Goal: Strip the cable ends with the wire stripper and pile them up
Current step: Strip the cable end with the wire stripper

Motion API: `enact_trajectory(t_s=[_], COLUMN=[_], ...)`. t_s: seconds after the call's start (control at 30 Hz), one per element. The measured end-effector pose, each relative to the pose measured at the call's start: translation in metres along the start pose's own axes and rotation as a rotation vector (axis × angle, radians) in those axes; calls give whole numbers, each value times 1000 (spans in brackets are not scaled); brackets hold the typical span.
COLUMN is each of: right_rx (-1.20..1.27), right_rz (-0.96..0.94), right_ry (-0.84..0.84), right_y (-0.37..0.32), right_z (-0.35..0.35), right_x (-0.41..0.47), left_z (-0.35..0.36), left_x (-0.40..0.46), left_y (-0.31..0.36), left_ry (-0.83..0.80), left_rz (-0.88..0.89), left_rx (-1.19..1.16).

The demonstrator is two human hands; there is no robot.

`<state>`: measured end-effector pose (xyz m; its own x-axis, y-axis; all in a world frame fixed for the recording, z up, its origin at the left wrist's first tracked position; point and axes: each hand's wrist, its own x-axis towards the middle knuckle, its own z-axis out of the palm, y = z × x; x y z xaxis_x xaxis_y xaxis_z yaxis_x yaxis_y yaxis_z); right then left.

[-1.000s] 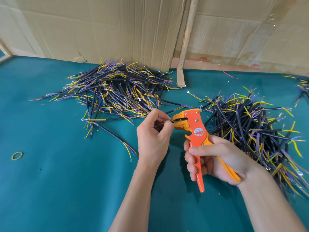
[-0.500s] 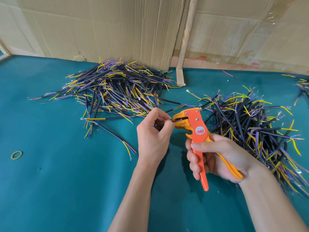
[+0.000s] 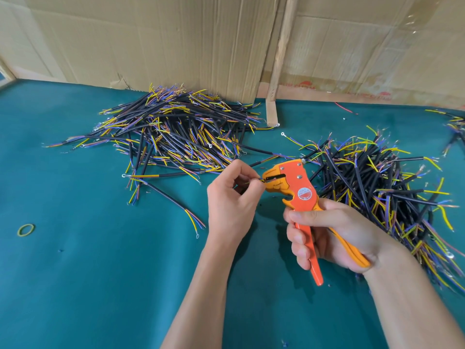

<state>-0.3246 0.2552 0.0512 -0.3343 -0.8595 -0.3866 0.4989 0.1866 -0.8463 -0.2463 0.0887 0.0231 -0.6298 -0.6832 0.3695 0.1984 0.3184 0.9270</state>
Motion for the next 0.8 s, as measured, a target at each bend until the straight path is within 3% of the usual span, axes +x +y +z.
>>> enact_trajectory(t_s=[0.23,0.8], right_rx=[22,26], right_rz=[-7,-29], right_ry=[70,-47], right_y=[0,0], right_z=[3,2], right_x=[1,0], left_z=[0,0], left_x=[1,2], left_y=[-1,-3], left_ry=[-5,20], left_rz=[7,-62], left_rx=[5,-35])
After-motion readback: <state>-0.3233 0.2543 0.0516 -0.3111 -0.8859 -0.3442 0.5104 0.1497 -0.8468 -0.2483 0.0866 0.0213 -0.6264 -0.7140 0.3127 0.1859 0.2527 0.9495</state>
